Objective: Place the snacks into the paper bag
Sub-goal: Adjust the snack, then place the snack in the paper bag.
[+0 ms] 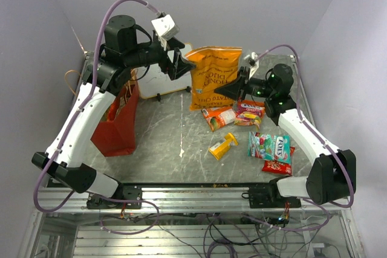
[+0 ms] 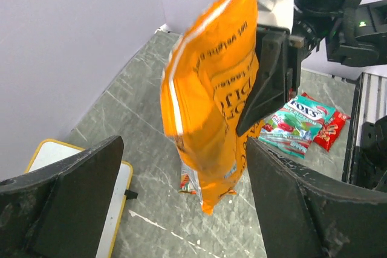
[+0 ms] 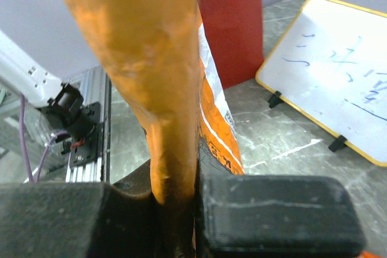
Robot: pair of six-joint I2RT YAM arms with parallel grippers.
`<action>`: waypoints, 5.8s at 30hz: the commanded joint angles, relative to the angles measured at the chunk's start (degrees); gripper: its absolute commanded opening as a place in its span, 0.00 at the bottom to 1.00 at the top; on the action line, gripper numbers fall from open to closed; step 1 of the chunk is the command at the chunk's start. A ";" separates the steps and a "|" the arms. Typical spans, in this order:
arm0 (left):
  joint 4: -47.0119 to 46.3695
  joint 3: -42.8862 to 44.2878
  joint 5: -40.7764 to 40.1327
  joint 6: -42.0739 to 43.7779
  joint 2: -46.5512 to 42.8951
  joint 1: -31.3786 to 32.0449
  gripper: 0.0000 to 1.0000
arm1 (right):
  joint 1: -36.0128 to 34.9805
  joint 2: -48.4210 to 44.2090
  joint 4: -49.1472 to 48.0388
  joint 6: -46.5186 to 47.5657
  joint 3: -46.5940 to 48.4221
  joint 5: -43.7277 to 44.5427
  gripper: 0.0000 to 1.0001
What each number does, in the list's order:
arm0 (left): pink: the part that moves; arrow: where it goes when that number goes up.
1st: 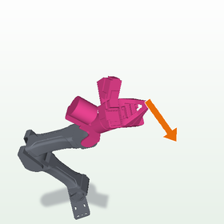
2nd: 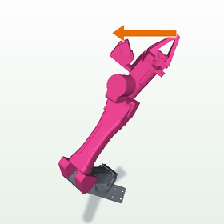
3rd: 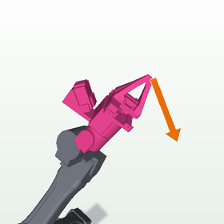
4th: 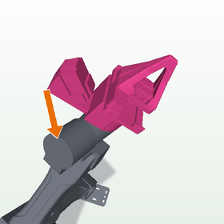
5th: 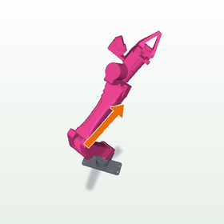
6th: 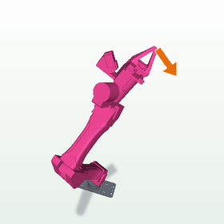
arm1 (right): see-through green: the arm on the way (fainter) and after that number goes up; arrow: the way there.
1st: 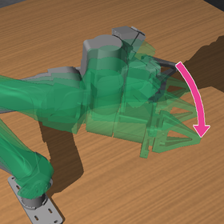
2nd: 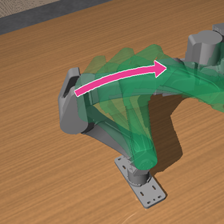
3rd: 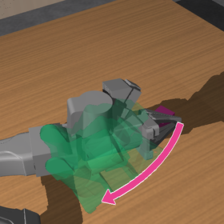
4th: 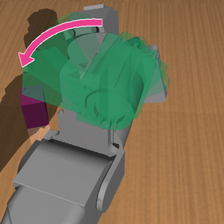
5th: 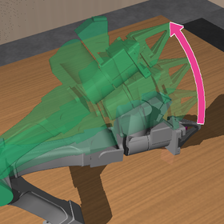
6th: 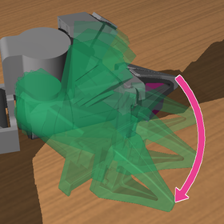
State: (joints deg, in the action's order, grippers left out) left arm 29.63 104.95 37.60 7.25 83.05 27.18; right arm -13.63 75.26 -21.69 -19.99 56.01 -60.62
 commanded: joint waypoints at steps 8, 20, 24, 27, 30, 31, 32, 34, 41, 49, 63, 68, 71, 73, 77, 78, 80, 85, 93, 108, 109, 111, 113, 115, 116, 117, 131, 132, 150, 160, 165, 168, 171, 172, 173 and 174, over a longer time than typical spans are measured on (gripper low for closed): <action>-26.53 -15.32 3.43 -18.59 -3.74 -1.87 0.93 | 3.22 -0.21 -3.09 -19.50 11.94 5.00 0.00; -50.84 -27.89 15.54 -31.39 -2.74 0.93 0.99 | 3.07 -1.71 -17.89 -35.39 10.53 2.35 0.00; -52.69 -28.93 15.88 -31.10 -2.06 2.26 0.99 | 3.02 -1.94 -21.52 -38.22 8.81 2.51 0.00; -53.83 -29.10 16.15 -31.76 -1.21 2.57 0.95 | 3.06 -1.89 -22.16 -39.00 8.05 2.18 0.00; -55.58 -29.74 16.36 -32.10 -0.88 2.89 0.88 | 3.02 -1.70 -24.21 -40.36 7.36 2.02 0.00; -56.62 -30.12 16.36 -32.48 -0.76 3.07 0.85 | 3.07 -1.63 -25.09 -40.79 7.05 2.00 0.00; -57.60 -30.48 16.55 -32.81 -0.54 3.32 0.83 | 3.04 -1.54 -26.41 -41.44 6.71 1.96 0.00; -59.17 -30.71 17.06 -33.82 0.28 3.57 0.77 | 3.06 -1.38 -29.62 -43.12 5.55 2.14 0.00; -61.42 -30.95 18.39 -35.62 1.08 3.58 0.40 | 3.11 -1.38 -29.31 -40.19 3.31 2.44 0.00; -45.89 -29.83 12.65 -22.54 -4.10 3.58 0.07 | 4.02 -2.11 -21.97 -29.73 2.47 1.86 0.18; 5.00 -10.44 -8.93 5.30 -10.70 3.57 0.07 | 4.84 -6.31 24.61 19.55 8.55 -5.66 0.71; 16.74 -3.81 -20.64 10.28 -13.76 3.53 0.07 | 4.93 -8.06 44.15 39.47 7.96 -5.00 0.72; 21.99 -0.14 -30.45 12.79 -14.91 3.58 0.07 | 5.05 -7.52 52.12 46.31 8.05 -2.48 0.73; 24.59 1.13 -36.05 14.17 -15.67 3.58 0.07 | 5.09 -6.98 54.84 49.03 8.02 -1.19 0.73; 27.61 2.83 -42.84 15.27 -18.44 3.39 0.07 | 5.42 -6.36 56.03 51.04 6.87 -0.05 0.73; 27.87 3.27 -43.63 15.39 -19.30 2.95 0.07 | 5.58 -6.48 55.53 51.05 6.39 0.09 0.73; 28.34 4.76 -44.28 15.31 -21.01 1.09 0.07 | 5.84 -7.21 53.73 50.38 4.92 0.73 0.73; 29.30 7.01 -44.04 14.82 -24.50 -5.04 0.07 | 7.46 -8.62 49.85 48.68 1.69 0.63 0.74; 28.21 1.23 -56.86 18.23 -27.56 -10.67 0.07 | 10.00 -8.35 50.16 48.98 -1.48 -1.02 0.74; 34.79 -7.77 -55.49 18.37 -22.48 -12.85 0.07 | 11.34 -12.99 47.61 48.07 -5.69 -2.24 0.74; 35.06 -8.15 -55.64 18.47 -22.22 -12.84 0.07 | 11.41 -13.23 47.36 48.00 -5.80 -2.24 0.74; 35.23 -9.22 -56.04 18.64 -22.15 -12.93 0.07 | 11.47 -13.36 47.39 47.85 -5.82 -2.25 0.74; 35.52 -10.10 -55.68 18.32 -22.01 -13.53 0.07 | 11.53 -13.38 47.65 48.08 -5.74 -2.29 0.74; 36.32 -10.42 -53.70 17.77 -21.81 -14.74 0.07 | 11.53 -13.31 47.70 48.20 -5.76 -2.31 0.74; 36.76 -10.64 -52.48 17.49 -21.90 -15.25 0.07 | 11.55 -13.30 47.71 48.20 -5.74 -2.31 0.74; 37.10 -10.97 -51.60 17.34 -21.96 -15.71 0.07 | 11.52 -13.29 47.71 48.20 -5.81 -2.31 0.74; 39.72 -15.43 -51.69 18.99 -22.70 -16.19 0.07 | 11.61 -13.00 46.92 48.14 -6.52 -2.09 0.74; 39.92 -15.47 -51.81 19.24 -22.40 -16.20 0.07 | 11.63 -13.10 46.87 48.12 -6.53 -2.07 0.74; 37.73 -22.62 -53.49 20.63 -18.80 -16.20 0.07 | 11.69 -14.54 45.15 47.84 -7.93 -3.01 0.75; 33.55 -26.84 -53.20 20.57 -17.30 -16.26 0.09 | 11.78 -14.89 45.13 48.05 -8.24 -3.01 0.75; 32.17 -26.77 -52.14 18.80 -16.95 -16.28 0.14 | 11.79 -14.91 45.16 48.23 -8.22 -3.10 0.75; 31.20 -27.19 -51.28 17.64 -17.08 -16.28 0.18 | 11.78 -15.08 45.13 48.20 -8.28 -3.18 0.75; 30.69 -27.78 -50.46 16.50 -17.21 -16.43 0.24 | 11.80 -15.10 45.16 48.29 -8.29 -3.26 0.75; 30.59 -27.97 -50.25 16.22 -17.28 -16.48 0.26 | 11.78 -15.06 45.22 48.33 -8.28 -3.25 0.75; 30.59 -28.10 -49.94 16.03 -17.34 -16.52 0.28 | 11.78 -15.13 45.32 48.29 -8.28 -3.32 0.75; 30.59 -28.19 -49.75 15.85 -17.46 -16.54 0.30 | 11.83 -15.19 45.37 48.37 -8.28 -3.36 0.76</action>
State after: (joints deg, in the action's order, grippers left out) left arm 63.11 77.38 -13.65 24.77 66.59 11.31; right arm -2.31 61.10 24.27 27.73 48.14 -62.83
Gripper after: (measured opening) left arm 0.270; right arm 0.753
